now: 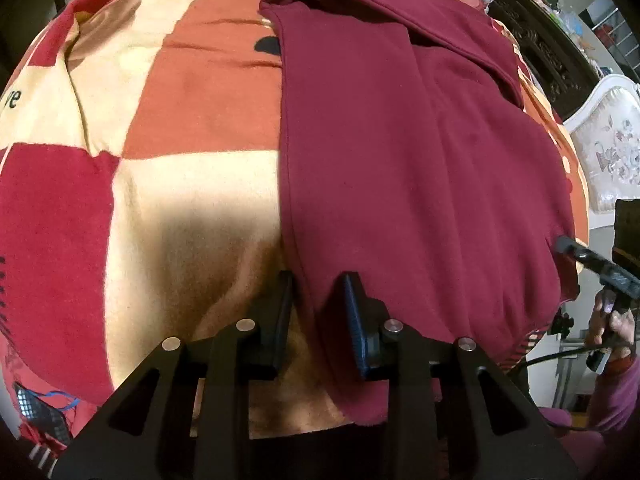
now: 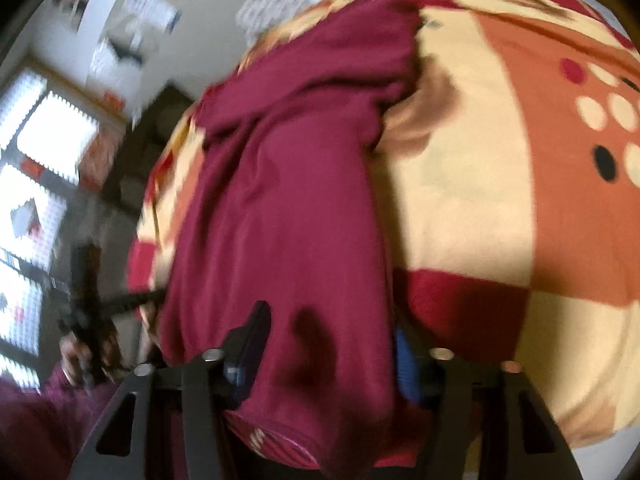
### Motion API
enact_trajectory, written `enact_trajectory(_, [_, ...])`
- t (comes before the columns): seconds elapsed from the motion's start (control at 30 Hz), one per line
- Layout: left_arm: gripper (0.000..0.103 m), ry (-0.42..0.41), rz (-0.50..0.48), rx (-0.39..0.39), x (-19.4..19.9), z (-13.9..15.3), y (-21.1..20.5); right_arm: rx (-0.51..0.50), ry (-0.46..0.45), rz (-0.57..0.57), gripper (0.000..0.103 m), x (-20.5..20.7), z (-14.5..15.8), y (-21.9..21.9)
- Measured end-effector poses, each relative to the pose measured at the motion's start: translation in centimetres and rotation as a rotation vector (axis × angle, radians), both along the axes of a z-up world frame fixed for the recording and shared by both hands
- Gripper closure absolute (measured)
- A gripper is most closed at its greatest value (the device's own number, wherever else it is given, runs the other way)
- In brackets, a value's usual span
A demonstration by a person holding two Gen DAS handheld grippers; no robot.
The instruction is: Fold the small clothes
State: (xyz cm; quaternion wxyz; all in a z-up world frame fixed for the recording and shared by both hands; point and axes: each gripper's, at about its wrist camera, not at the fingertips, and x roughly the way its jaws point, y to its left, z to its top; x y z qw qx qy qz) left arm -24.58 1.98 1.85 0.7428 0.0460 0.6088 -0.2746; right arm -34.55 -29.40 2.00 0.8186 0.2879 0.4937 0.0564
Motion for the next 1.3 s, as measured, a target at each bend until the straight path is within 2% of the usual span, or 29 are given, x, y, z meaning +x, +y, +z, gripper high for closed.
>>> enact_trajectory(0.03, [0.077,0.007,0.0,-0.007,0.0,0.0,0.2,0.022,0.002,0.008,0.086,-0.2,-0.2,0.2])
enact_trajectory(0.07, [0.077,0.029,0.004,-0.024,0.0,-0.1,0.5,0.039,0.003,0.016,0.087,-0.4,-0.3,0.2])
enact_trajectory(0.17, [0.071,0.118,0.034,-0.088,-0.1,-0.5,1.7,0.051,0.007,0.016,0.087,-1.3,-0.3,0.2])
enact_trajectory(0.27, [0.062,0.173,0.063,-0.136,-0.6,-0.7,2.6,0.119,-0.007,-0.045,0.087,-2.1,-0.4,-0.7])
enact_trajectory(0.33, [0.06,0.175,0.054,-0.135,-1.0,-0.5,2.7,0.173,-0.007,-0.077,0.087,-2.6,-0.8,-1.2])
enact_trajectory(0.4, [0.057,0.176,0.032,-0.124,-1.3,-0.4,2.5,0.185,-0.012,-0.09,0.087,-3.0,-1.0,-1.3])
enact_trajectory(0.47, [0.044,0.197,0.015,-0.142,-1.6,-0.6,2.2,0.179,-0.018,-0.081,0.086,-3.1,-0.9,-1.1])
enact_trajectory(0.57, [0.033,0.181,-0.023,-0.142,-1.9,-0.6,1.2,0.193,-0.023,-0.079,0.081,-3.1,-0.8,-1.1])
enact_trajectory(0.63, [0.027,0.165,-0.065,-0.125,-2.1,-0.7,0.1,0.219,-0.035,-0.077,0.071,-2.7,-0.9,-1.1])
enact_trajectory(0.73, [0.024,0.146,-0.102,-0.117,-2.3,-0.9,-0.7,0.203,-0.047,-0.054,0.07,-2.1,-1.1,-0.7])
enact_trajectory(0.8, [0.028,0.143,-0.106,-0.124,-2.2,-0.8,-0.6,0.186,-0.061,-0.033,0.07,-1.9,-1.1,-0.3])
enact_trajectory(0.83, [0.054,0.137,-0.096,-0.134,-2.1,-0.8,-0.3,0.18,-0.067,-0.035,0.075,-1.9,-1.1,-0.2])
enact_trajectory(0.87, [0.089,0.133,-0.081,-0.13,-1.9,-0.9,-0.1,0.179,-0.069,-0.039,0.081,-1.9,-1.2,-0.1])
enact_trajectory(0.9, [0.09,0.145,-0.059,-0.137,-1.8,-1.0,0.4,0.181,-0.069,-0.046,0.092,-1.9,-1.3,-0.1])
enact_trajectory(0.97, [0.09,0.146,-0.03,-0.163,-2.0,-0.9,0.8,0.196,-0.079,-0.059,0.093,-2.2,-1.0,0.4])
enact_trajectory(1.03, [0.091,0.088,-0.054,-0.16,-2.4,0.4,0.7,0.236,-0.102,-0.056,0.094,-2.6,-0.3,0.4])
enact_trajectory(1.13, [0.091,0.004,-0.083,-0.209,-2.7,4.0,1.9,0.271,-0.159,-0.002,0.095,-3.2,2.7,2.1])
enact_trajectory(1.23, [0.091,-0.077,-0.087,-0.185,-2.8,6.5,3.8,0.28,-0.172,0.069,0.095,-3.6,4.4,4.4])
enact_trajectory(1.3, [0.091,-0.079,-0.074,-0.163,-2.7,6.3,4.8,0.271,-0.133,0.102,0.095,-3.5,3.8,5.7])
